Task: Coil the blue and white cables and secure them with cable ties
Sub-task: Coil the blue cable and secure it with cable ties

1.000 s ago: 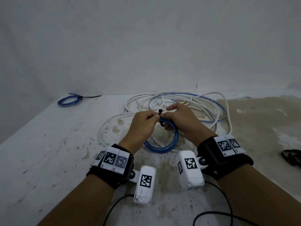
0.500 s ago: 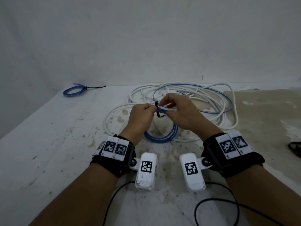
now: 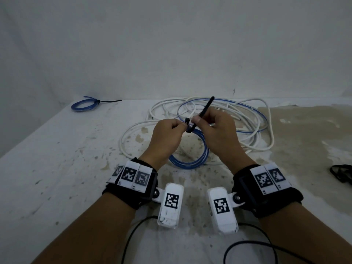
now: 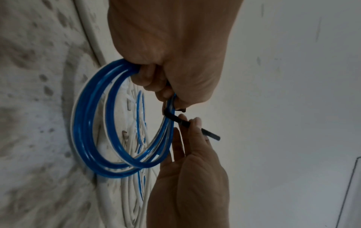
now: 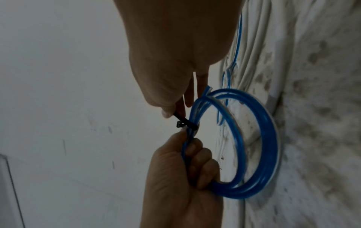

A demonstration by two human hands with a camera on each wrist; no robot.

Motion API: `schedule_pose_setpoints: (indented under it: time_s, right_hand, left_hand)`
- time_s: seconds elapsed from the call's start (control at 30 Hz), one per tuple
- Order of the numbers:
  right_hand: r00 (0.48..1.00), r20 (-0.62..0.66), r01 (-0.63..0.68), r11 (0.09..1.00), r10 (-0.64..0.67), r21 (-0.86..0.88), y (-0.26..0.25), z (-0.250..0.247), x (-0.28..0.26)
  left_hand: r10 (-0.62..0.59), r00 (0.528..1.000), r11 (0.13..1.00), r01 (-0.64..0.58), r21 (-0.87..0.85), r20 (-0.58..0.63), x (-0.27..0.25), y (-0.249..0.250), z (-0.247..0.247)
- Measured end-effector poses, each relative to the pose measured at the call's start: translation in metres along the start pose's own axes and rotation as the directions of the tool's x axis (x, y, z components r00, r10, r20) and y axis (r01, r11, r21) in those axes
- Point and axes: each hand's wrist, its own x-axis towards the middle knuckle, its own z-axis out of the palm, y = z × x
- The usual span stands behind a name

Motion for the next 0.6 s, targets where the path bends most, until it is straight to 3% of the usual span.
schedule_pose_setpoints:
  time_s: [0.1,0.2,0.33,0.6]
  right_hand:
    - [0.997,0.025,-0.072,0.989,0.070,0.132,-0.0022,0.0015,-0.0054]
    - [0.992,0.098,-0.085,0.996,0.086,-0.010,-0.0012,0.0054,-0.0043]
    - [0.989,0.148,0.014,0.974,0.020,-0.227,0.0003,0.0079,-0.0049]
    - [0.993,0.107,0.080,0.960,-0.053,-0.269,-0.0048,-0.0005,-0.0104]
  left_hand:
    - [-0.003,1.000,1.000,0.003,0.015,0.005,0.0005,-0.0034,0.0009]
    - [-0.012,0.999,1.000,0.012,0.013,0.036,-0.0014,-0.0053,0.0023]
    - [-0.030,0.999,0.999,0.029,0.038,0.045,-0.0037,-0.0041,0.0045]
    - [-0.151,0.988,0.989,0.151,-0.006,0.015,-0.0009,-0.0062,0.0028]
